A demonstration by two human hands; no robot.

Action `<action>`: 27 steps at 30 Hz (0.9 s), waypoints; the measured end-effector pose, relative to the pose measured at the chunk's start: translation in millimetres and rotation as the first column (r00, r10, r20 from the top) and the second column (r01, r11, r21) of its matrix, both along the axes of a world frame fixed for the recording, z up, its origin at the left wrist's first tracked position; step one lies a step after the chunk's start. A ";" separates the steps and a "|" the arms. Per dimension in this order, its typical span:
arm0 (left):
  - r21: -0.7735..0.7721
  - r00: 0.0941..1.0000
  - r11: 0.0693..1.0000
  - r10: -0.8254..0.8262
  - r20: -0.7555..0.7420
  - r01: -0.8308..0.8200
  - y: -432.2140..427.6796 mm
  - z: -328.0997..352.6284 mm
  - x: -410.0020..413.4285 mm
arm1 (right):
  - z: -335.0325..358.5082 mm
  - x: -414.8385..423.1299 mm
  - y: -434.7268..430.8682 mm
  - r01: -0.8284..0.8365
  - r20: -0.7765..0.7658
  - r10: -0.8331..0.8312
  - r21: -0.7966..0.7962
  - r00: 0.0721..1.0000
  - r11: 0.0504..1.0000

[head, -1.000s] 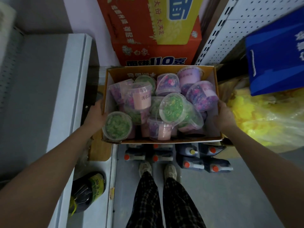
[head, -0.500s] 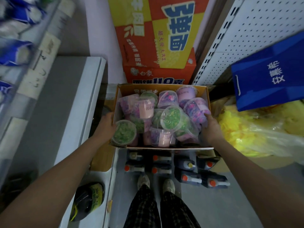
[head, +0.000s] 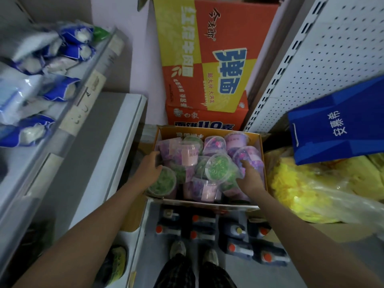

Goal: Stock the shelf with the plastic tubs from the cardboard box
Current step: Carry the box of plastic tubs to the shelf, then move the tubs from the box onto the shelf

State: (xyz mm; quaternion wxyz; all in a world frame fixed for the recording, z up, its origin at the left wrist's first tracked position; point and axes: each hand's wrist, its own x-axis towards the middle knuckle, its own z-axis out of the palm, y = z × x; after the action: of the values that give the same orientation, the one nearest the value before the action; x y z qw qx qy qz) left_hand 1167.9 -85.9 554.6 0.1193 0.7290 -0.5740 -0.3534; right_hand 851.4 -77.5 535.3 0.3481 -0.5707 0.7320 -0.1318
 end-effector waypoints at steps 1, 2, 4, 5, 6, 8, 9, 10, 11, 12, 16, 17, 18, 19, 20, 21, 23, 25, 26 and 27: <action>0.001 1.000 1.000 0.003 -0.010 -0.003 -0.3 -0.8 -2.0 | -1.4 4.2 -0.8 -0.018 0.001 0.018 -0.008 1.000 1.000; 0.009 1.000 1.000 0.007 -0.012 -0.007 -1.3 -4.0 -3.3 | -1.8 8.4 -2.3 -0.034 0.006 0.034 -0.022 0.999 0.999; 0.030 1.000 1.000 0.007 -0.003 -0.007 -2.7 -9.6 -8.0 | -3.9 14.4 -5.6 -0.067 0.004 0.067 -0.039 0.998 0.997; 0.038 1.000 0.999 0.002 0.008 -0.002 -3.3 -11.8 -11.0 | -5.8 16.0 -7.0 -0.093 -0.005 0.093 -0.033 0.996 0.995; 0.051 1.000 0.999 -0.001 0.021 0.000 -5.3 -16.2 -13.6 | -8.6 16.4 -8.4 -0.120 -0.021 0.120 -0.021 0.993 0.993; 0.062 1.000 0.998 -0.005 0.020 0.004 -9.9 -26.3 -18.0 | -14.8 14.9 -11.2 -0.134 -0.037 0.133 -0.014 0.990 0.991; 0.061 1.000 0.998 -0.013 0.012 0.013 -12.3 -29.7 -20.8 | -19.0 12.9 -12.8 -0.123 -0.041 0.122 -0.016 0.992 0.992; 0.067 1.000 0.998 -0.014 0.004 0.014 -14.7 -33.6 -22.6 | -23.1 10.9 -14.7 -0.109 -0.043 0.109 -0.012 0.993 0.994; 0.074 1.000 0.997 -0.014 -0.011 0.015 -18.0 -38.4 -25.1 | -26.7 9.2 -16.6 -0.101 -0.044 0.101 -0.004 0.994 0.995; 0.095 1.000 0.995 -0.018 -0.023 0.020 -20.7 -40.9 -28.2 | -29.9 8.3 -18.7 -0.102 -0.043 0.102 0.001 0.994 0.995; 0.119 0.994 0.993 0.026 -0.106 -0.013 -33.2 -50.2 -40.0 | -44.0 6.3 -26.1 -0.109 -0.035 0.109 0.002 0.993 0.994; 0.110 0.990 0.994 0.044 -0.137 -0.029 -37.3 -52.3 -42.5 | -46.9 5.9 -27.6 -0.117 -0.041 0.117 0.007 0.992 0.993; 0.109 0.986 0.993 0.070 -0.151 -0.054 -42.5 -58.0 -43.1 | -50.1 5.1 -29.1 -0.127 -0.047 0.127 0.007 0.991 0.992; 0.104 0.981 0.991 0.100 -0.165 -0.084 -47.9 -66.2 -43.7 | -53.5 3.7 -30.1 -0.138 -0.056 0.138 0.001 0.989 0.990; 0.106 0.975 0.986 0.142 -0.169 -0.126 -53.5 -78.5 -43.3 | -57.6 1.8 -30.9 -0.146 -0.061 0.145 -0.009 0.988 0.989; 0.112 0.969 0.982 0.168 -0.180 -0.150 -58.8 -89.0 -43.5 | -58.9 1.1 -31.7 -0.146 -0.062 0.145 -0.011 0.987 0.989; 0.119 0.954 0.975 0.210 -0.212 -0.188 -66.3 -91.9 -48.5 | -62.7 0.3 -33.5 -0.158 -0.060 0.156 -0.018 0.986 0.987; 0.121 0.945 0.969 0.236 -0.227 -0.213 -70.7 -75.6 -57.2 | -67.1 0.7 -36.0 -0.190 -0.087 0.187 -0.034 0.979 0.981; 0.125 0.941 0.968 0.240 -0.239 -0.215 -73.4 -74.5 -59.1 | -70.2 0.4 -37.4 -0.205 -0.095 0.201 -0.035 0.975 0.978; 0.126 0.936 0.968 0.242 -0.256 -0.216 -75.6 -76.1 -60.4 | -71.1 0.3 -38.5 -0.208 -0.096 0.204 -0.034 0.974 0.978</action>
State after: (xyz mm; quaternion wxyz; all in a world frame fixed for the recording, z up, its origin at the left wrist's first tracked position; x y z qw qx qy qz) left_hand 1107.5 -161.5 478.5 0.2016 0.7408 -0.4459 -0.4601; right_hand 851.7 -116.0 464.2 0.3132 -0.6564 0.6811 -0.0848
